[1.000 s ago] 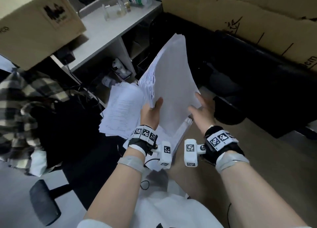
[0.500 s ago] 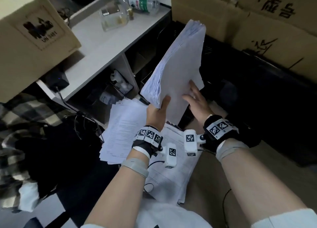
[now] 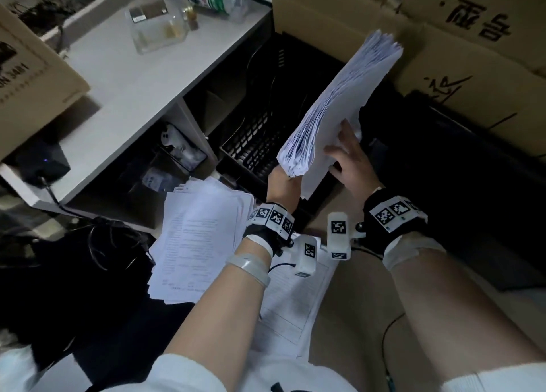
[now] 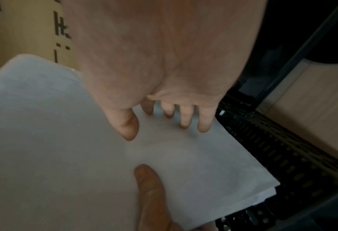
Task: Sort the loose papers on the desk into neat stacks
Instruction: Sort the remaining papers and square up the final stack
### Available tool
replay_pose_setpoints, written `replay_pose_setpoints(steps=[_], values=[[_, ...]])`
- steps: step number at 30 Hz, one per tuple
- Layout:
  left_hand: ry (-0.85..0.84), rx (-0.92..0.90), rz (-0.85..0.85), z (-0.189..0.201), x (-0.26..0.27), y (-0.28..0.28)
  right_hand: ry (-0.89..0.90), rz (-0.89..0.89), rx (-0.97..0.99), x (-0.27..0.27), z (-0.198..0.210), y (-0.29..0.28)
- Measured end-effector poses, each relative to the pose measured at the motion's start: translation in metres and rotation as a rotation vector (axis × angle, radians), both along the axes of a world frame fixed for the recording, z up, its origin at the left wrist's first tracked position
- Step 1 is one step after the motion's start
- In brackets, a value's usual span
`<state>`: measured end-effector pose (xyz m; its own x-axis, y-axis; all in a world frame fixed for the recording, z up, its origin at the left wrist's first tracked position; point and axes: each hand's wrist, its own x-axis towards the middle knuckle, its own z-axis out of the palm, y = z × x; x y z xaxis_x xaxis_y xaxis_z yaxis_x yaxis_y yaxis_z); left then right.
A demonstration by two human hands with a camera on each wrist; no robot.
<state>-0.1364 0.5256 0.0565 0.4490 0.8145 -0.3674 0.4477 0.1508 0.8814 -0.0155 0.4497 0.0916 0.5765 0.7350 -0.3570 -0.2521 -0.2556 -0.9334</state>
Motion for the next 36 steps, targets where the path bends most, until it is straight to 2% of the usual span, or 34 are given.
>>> replay_pose_setpoints(steps=[3,5,8,10,15,17,19,22,25,27,31,34,36], values=[[-0.035,-0.105,-0.028,-0.004,0.013,-0.001,0.011,0.024,-0.005,0.004,-0.003,-0.006],[0.056,-0.132,-0.117,-0.009,0.017,-0.005,0.015,0.038,-0.039,0.004,-0.012,-0.011],[0.233,-0.065,-0.2,-0.014,0.02,-0.008,-0.005,0.061,-0.099,-0.001,-0.021,-0.021],[0.281,-0.026,-0.168,-0.016,0.017,-0.011,0.006,0.058,-0.13,-0.006,-0.025,-0.029],[0.174,0.003,-0.064,-0.025,-0.011,-0.019,0.039,-0.088,-0.224,-0.02,-0.041,-0.047],[0.122,0.031,0.035,-0.035,-0.033,-0.025,0.052,-0.197,-0.284,-0.031,-0.051,-0.059],[0.141,0.016,0.144,-0.049,-0.06,-0.037,0.063,-0.265,-0.389,-0.046,-0.072,-0.079],[0.307,-0.105,0.138,-0.081,-0.103,-0.061,0.114,-0.234,-0.604,-0.074,-0.117,-0.11],[0.533,-0.268,0.077,-0.116,-0.141,-0.088,0.162,-0.234,-0.863,-0.11,-0.146,-0.135],[0.628,-0.3,0.024,-0.134,-0.161,-0.104,0.23,-0.196,-0.959,-0.131,-0.163,-0.15],[0.701,-0.259,-0.039,-0.151,-0.179,-0.112,0.279,-0.092,-0.951,-0.158,-0.185,-0.156],[0.658,-0.302,-0.058,-0.149,-0.182,-0.109,0.277,-0.121,-0.863,-0.165,-0.199,-0.154],[0.647,-0.303,-0.075,-0.147,-0.184,-0.108,0.302,-0.118,-0.814,-0.168,-0.192,-0.151]])
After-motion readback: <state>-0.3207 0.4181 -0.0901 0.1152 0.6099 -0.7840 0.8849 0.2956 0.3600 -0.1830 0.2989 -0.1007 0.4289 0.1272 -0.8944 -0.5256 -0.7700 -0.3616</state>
